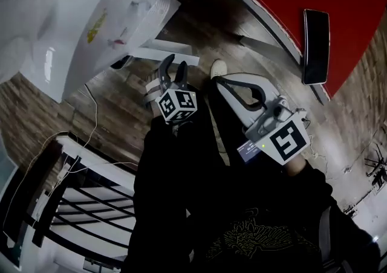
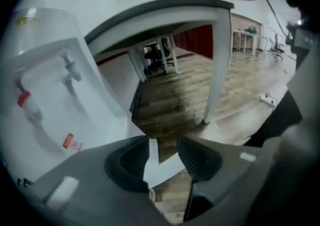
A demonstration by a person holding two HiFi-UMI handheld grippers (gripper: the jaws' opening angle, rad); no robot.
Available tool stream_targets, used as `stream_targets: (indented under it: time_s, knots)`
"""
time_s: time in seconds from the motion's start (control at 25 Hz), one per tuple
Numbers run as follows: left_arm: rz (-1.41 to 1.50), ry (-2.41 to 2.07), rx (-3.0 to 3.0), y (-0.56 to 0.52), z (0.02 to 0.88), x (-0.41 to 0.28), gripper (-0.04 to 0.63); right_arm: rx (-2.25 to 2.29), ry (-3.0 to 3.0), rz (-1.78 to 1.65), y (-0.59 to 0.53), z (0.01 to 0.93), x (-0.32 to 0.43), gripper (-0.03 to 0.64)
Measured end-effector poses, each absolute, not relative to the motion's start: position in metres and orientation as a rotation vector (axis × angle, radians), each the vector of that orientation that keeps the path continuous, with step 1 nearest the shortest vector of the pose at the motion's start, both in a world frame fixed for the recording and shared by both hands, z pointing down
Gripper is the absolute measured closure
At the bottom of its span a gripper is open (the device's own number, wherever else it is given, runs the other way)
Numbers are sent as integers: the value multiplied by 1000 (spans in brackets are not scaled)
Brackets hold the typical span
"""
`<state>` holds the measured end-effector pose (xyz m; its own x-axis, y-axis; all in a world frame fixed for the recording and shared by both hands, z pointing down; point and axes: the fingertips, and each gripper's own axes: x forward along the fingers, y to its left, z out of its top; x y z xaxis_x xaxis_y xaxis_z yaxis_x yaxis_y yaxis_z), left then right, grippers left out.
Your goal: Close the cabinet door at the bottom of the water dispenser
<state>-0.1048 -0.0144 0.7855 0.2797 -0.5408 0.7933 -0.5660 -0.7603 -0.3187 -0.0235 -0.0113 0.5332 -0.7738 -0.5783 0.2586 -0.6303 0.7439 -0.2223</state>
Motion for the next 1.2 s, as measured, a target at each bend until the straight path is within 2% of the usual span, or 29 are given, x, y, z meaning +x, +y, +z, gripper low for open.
stream_targets:
  time_s: [0.24,0.44,0.88,1.2]
  knots:
    - [1839,-803,2422,10,872,-101,357,1011,-2695,548,16,586,1,618]
    - [1936,-690,2368,24,899,-100,356,1032,-2683,567,22,588,13,618]
    - [1929,-685,2300,-12,912,-83,385,1111,-2669,567,9,590,33,618]
    - [1849,-848,2237,-74,909,-74,403,1077,-2677,605,6,596,25,618]
